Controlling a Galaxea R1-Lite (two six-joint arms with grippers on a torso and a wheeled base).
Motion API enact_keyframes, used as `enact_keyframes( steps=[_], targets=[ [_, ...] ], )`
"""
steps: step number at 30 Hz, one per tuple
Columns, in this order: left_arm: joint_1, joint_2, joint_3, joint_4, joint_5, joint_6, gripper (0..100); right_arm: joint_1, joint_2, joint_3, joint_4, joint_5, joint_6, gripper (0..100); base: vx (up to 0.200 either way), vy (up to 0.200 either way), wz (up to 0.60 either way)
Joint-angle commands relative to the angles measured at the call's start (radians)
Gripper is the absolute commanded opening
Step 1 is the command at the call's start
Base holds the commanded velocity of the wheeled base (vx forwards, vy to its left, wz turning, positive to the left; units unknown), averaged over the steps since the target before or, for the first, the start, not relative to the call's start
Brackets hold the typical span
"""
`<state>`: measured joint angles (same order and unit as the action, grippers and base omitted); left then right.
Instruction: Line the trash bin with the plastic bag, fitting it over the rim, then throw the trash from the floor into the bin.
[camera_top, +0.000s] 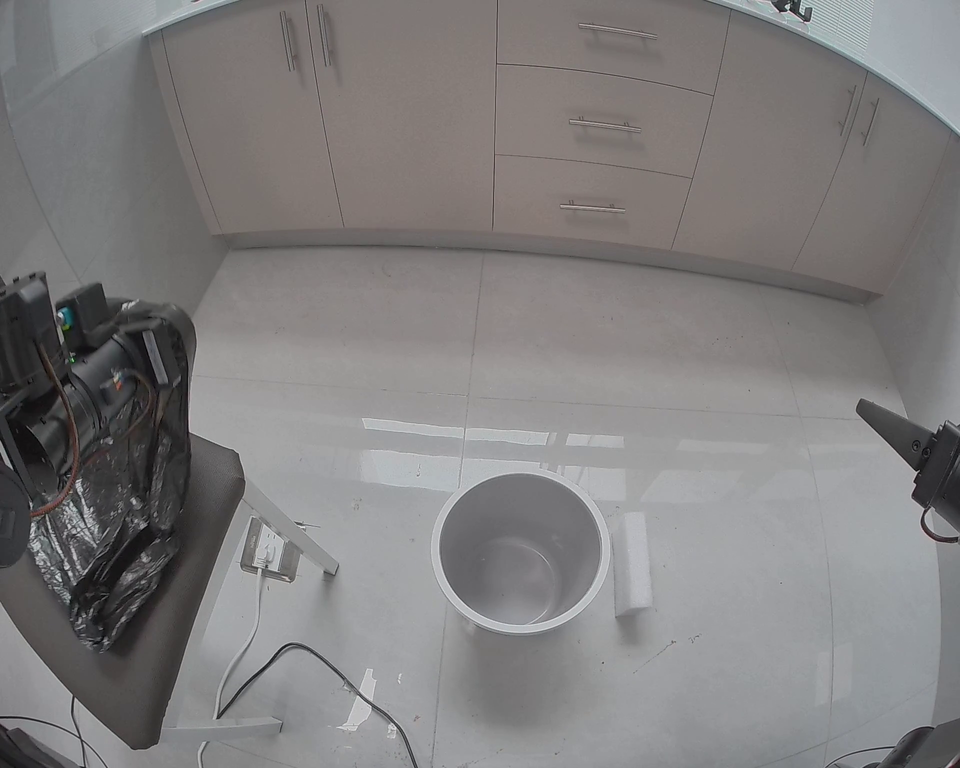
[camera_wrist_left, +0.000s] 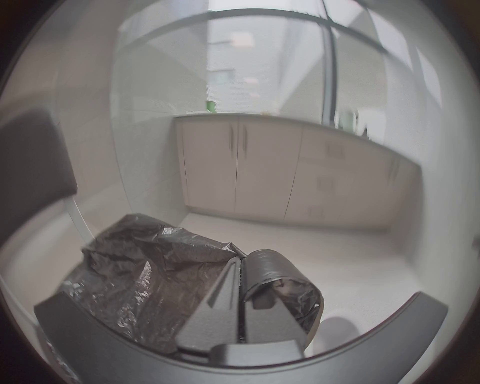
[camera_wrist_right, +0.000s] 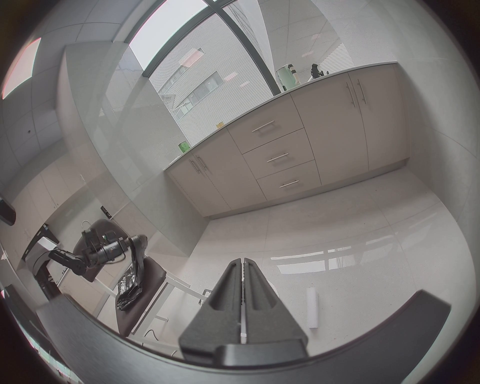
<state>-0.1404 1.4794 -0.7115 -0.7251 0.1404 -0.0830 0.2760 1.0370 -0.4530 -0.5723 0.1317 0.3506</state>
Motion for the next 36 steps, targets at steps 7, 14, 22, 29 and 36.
enact_keyframes(
  steps=[7,14,22,29,36],
  targets=[
    [-0.094,-0.287,-0.192,0.231,-0.441,-0.837,0,0.015,-0.068,0.039,0.009,-0.014,-0.005,0,0.0,0.0,0.0],
    [-0.137,-0.252,-0.181,0.196,-0.716,-0.914,0,0.083,0.08,-0.044,-0.003,-0.014,-0.005,0,0.0,0.0,0.0],
    [-0.243,-0.152,-0.197,0.099,-0.72,-0.913,0,0.273,0.233,-0.177,0.0,-0.023,-0.019,0,0.0,0.0,0.0],
    [-0.297,-0.083,-0.218,0.013,-0.716,-0.92,0,0.405,0.394,-0.204,-0.012,-0.083,-0.127,100,0.0,0.0,0.0],
    [-0.307,-0.031,-0.286,0.0,-0.691,-0.919,0,0.531,0.503,-0.2,-0.054,-0.115,-0.127,100,0.0,0.0,0.0]
  ],
)
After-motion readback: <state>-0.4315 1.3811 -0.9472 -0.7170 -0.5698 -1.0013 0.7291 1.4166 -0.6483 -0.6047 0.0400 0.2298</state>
